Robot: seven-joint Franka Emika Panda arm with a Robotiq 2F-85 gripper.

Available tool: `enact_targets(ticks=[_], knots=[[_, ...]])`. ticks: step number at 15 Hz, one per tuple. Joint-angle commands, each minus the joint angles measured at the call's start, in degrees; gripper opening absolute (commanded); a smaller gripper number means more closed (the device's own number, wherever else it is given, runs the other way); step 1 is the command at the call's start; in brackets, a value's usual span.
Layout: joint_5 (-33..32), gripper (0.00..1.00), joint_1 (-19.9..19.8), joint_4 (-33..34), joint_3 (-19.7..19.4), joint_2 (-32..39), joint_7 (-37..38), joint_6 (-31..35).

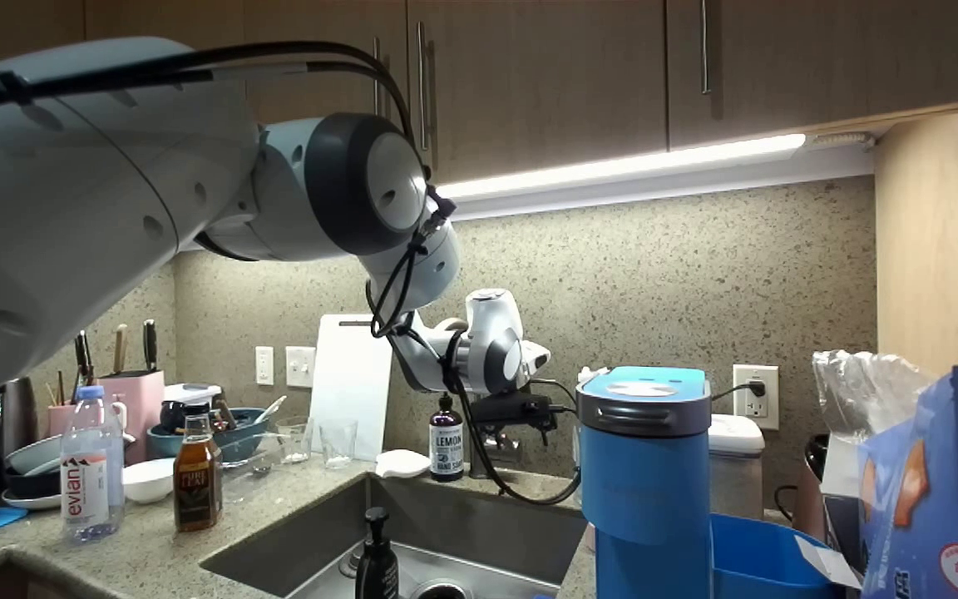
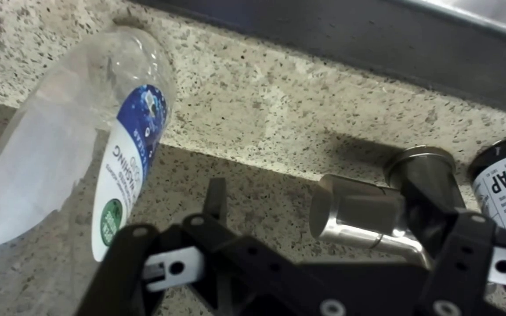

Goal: Open the tab

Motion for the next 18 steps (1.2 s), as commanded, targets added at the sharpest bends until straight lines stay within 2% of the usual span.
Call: enact_targets(ticks=[1, 9, 18], knots=[[-0.3, 1.0, 0.0, 0.0, 0.1, 0.0, 0.4, -0.2], [-2.4, 1.0, 1.4, -0.4, -2.2, 0.0, 1.0, 6.0], [-1.7, 1.0, 1.1, 0.0, -1.3, 0.1, 0.6, 4.3]])
